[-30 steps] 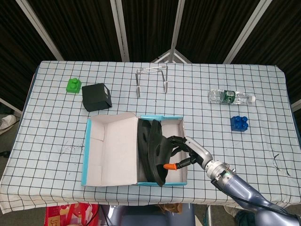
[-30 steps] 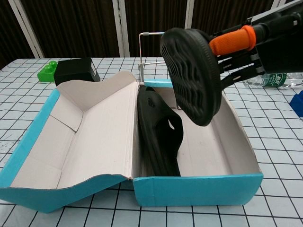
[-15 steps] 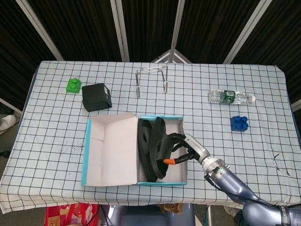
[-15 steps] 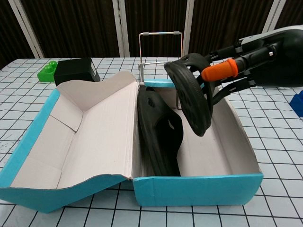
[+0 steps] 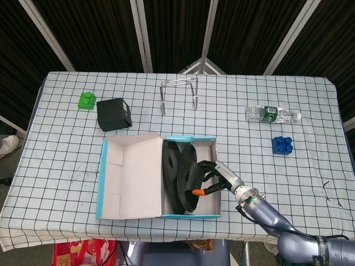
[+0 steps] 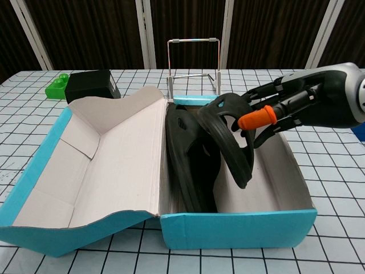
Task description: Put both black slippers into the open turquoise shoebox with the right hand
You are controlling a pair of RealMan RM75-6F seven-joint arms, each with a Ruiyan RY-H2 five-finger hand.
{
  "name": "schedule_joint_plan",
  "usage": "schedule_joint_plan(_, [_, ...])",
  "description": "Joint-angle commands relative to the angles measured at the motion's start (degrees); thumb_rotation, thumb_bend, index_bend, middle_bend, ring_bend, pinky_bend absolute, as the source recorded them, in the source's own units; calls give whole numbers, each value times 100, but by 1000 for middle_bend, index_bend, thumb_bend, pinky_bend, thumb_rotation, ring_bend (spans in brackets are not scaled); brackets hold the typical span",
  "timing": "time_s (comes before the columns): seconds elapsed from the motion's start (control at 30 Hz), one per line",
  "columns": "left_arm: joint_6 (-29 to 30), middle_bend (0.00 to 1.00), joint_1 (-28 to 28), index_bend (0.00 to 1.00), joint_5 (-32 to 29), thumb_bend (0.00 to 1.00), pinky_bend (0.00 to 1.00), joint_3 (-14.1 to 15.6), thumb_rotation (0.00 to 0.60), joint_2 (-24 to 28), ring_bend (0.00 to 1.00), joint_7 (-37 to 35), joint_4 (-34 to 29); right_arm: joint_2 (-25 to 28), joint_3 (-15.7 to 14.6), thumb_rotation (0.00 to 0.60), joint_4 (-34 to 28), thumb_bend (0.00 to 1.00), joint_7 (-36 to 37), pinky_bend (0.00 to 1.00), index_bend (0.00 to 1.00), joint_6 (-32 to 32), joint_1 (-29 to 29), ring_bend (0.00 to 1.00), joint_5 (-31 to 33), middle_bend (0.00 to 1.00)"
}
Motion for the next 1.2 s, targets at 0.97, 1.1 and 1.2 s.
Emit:
schedule_joint_plan(0.97, [21, 54, -12, 236, 36, 643, 97, 8, 600, -26, 29, 25, 15, -810, -591, 600, 712, 811, -663, 323, 644, 700, -228, 344, -688, 413])
schedule_joint_plan(1.1, [16, 54, -14, 236, 40, 643, 97, 12, 600, -28, 28, 31, 12, -882, -644, 600, 763, 812, -792, 323, 644, 723, -209, 344, -663, 413])
schedule_joint_plan(1.2, [12, 54, -17, 236, 39, 643, 97, 13, 600, -29, 28, 36, 13, -939, -690, 600, 796, 812, -917, 323, 644, 772, -197, 344, -652, 413])
